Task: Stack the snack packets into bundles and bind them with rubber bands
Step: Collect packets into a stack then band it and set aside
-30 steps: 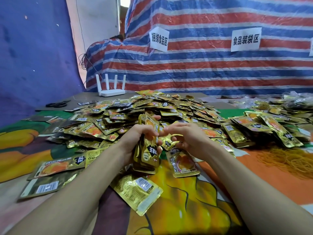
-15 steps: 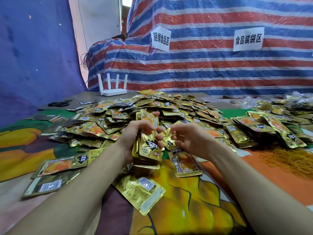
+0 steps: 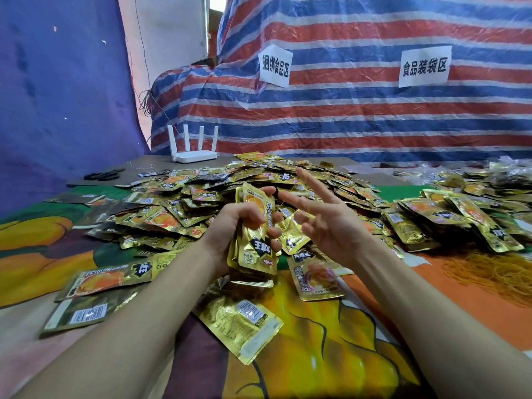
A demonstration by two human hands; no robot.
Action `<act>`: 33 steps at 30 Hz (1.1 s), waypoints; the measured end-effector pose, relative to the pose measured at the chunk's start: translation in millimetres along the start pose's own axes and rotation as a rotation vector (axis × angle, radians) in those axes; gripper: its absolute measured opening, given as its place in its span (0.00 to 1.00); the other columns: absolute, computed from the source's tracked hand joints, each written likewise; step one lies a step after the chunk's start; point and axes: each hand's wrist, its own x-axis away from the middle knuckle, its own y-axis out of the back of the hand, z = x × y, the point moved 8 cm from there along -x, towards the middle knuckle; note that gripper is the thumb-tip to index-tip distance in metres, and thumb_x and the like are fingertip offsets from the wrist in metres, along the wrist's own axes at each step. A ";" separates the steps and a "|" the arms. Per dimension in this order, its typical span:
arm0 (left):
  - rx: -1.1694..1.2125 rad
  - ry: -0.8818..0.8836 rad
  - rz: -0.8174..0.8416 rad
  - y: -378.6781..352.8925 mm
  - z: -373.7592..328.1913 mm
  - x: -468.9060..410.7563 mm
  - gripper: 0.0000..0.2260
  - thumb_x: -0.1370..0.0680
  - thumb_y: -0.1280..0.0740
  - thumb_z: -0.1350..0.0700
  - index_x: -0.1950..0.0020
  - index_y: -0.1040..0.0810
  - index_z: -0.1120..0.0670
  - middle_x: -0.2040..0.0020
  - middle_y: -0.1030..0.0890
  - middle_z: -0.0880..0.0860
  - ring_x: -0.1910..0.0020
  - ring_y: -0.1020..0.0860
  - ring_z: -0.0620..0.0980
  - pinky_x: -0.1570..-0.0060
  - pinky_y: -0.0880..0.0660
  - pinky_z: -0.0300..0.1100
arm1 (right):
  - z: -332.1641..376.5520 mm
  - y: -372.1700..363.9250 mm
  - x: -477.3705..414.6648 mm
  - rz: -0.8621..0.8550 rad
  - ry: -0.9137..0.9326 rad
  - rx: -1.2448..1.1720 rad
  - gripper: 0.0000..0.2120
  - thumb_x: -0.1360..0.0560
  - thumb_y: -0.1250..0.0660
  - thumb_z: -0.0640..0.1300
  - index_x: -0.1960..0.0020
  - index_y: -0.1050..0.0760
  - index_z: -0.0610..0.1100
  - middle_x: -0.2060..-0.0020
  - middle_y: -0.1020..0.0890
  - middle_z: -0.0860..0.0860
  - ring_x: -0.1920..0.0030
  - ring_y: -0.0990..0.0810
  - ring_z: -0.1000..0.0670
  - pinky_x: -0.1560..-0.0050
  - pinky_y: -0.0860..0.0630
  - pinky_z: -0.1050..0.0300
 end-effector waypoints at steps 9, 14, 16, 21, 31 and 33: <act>-0.081 -0.603 -0.763 59.3 -42.4 20.1 0.19 0.23 0.29 0.61 0.36 0.26 0.46 0.51 0.20 0.54 0.60 0.21 0.50 0.61 0.21 0.47 | -21.2 -26.4 8.0 -0.080 0.029 0.565 0.29 0.31 0.20 0.40 0.34 0.22 0.56 0.40 0.21 0.42 0.50 0.13 0.44 0.61 0.15 0.46; -0.037 -0.688 -0.766 51.9 -46.8 23.4 0.18 0.22 0.28 0.53 0.37 0.31 0.40 0.54 0.21 0.54 0.57 0.21 0.53 0.60 0.19 0.50 | -28.6 -47.3 9.4 -0.120 0.086 0.628 0.28 0.32 0.19 0.40 0.36 0.21 0.56 0.38 0.25 0.45 0.44 0.18 0.49 0.52 0.15 0.40; 0.018 -0.638 -0.760 52.2 -43.5 20.6 0.21 0.21 0.28 0.50 0.31 0.32 0.45 0.50 0.21 0.54 0.54 0.20 0.53 0.63 0.19 0.47 | -26.8 -50.0 12.1 -0.128 0.119 0.603 0.28 0.33 0.19 0.40 0.36 0.21 0.55 0.39 0.24 0.46 0.47 0.18 0.50 0.52 0.15 0.40; 0.018 -0.418 -0.692 43.1 -21.6 6.2 0.27 0.20 0.32 0.43 0.26 0.33 0.53 0.41 0.20 0.58 0.43 0.19 0.60 0.39 0.24 0.66 | -19.6 -49.5 14.7 -0.154 0.229 0.614 0.27 0.33 0.19 0.40 0.37 0.21 0.54 0.44 0.21 0.60 0.47 0.22 0.68 0.57 0.21 0.68; -0.014 -0.362 -0.633 35.3 -18.2 4.8 0.20 0.19 0.33 0.44 0.30 0.29 0.50 0.45 0.19 0.56 0.44 0.19 0.56 0.35 0.24 0.60 | -16.1 -40.7 10.8 -0.216 0.234 0.713 0.26 0.38 0.18 0.46 0.42 0.19 0.52 0.47 0.19 0.62 0.41 0.25 0.64 0.45 0.27 0.60; 0.008 -0.398 -0.662 37.5 -21.1 7.1 0.21 0.19 0.32 0.47 0.29 0.30 0.52 0.50 0.20 0.55 0.49 0.19 0.57 0.37 0.23 0.61 | -20.5 -39.9 7.9 -0.198 0.175 0.740 0.29 0.41 0.22 0.52 0.41 0.21 0.50 0.43 0.20 0.56 0.42 0.24 0.62 0.51 0.28 0.63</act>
